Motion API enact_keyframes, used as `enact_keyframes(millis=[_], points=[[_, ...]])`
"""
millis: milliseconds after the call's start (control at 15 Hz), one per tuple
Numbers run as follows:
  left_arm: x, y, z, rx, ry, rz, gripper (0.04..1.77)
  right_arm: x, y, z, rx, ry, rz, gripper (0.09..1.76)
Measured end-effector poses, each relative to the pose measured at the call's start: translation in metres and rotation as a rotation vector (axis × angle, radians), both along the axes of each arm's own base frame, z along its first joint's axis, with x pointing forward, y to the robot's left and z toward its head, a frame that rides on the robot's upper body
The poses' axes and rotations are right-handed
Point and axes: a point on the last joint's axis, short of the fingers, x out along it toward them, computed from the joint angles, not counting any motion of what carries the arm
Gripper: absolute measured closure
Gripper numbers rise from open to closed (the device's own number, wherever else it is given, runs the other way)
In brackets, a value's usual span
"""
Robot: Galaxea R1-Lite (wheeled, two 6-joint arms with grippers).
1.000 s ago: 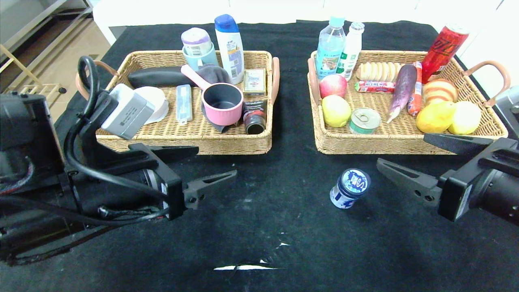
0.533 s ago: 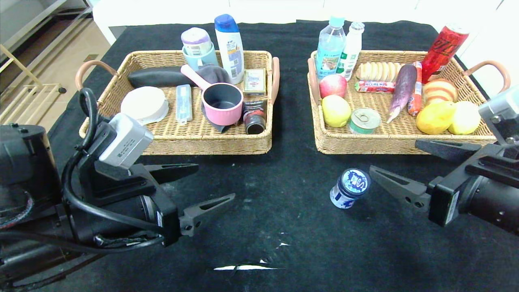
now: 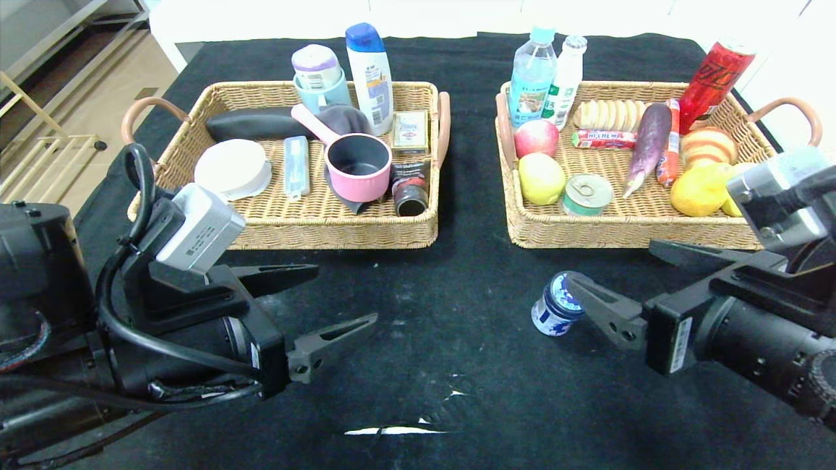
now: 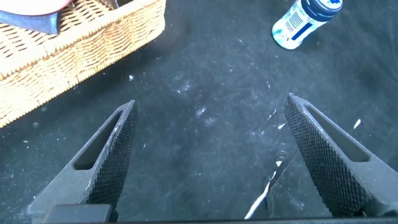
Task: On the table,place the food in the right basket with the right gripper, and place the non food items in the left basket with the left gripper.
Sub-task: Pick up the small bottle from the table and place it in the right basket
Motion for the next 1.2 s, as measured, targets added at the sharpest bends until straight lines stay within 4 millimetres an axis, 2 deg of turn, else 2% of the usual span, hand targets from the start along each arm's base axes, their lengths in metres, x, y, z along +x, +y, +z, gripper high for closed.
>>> enact_keyframes(millis=[200,467,1200], points=[[-0.001,0.0,0.0,-0.001,-0.002,0.002,0.1,0.008,0.023,-0.001,0.042,0.023,-0.12,0.14],[-0.001,0.001,0.001,-0.001,-0.003,0.002,0.1,0.024,0.044,-0.017,0.013,0.059,-0.189,0.14],[-0.001,0.001,-0.001,0.005,-0.004,0.001,0.09,0.05,0.054,-0.055,-0.094,0.134,-0.242,0.14]])
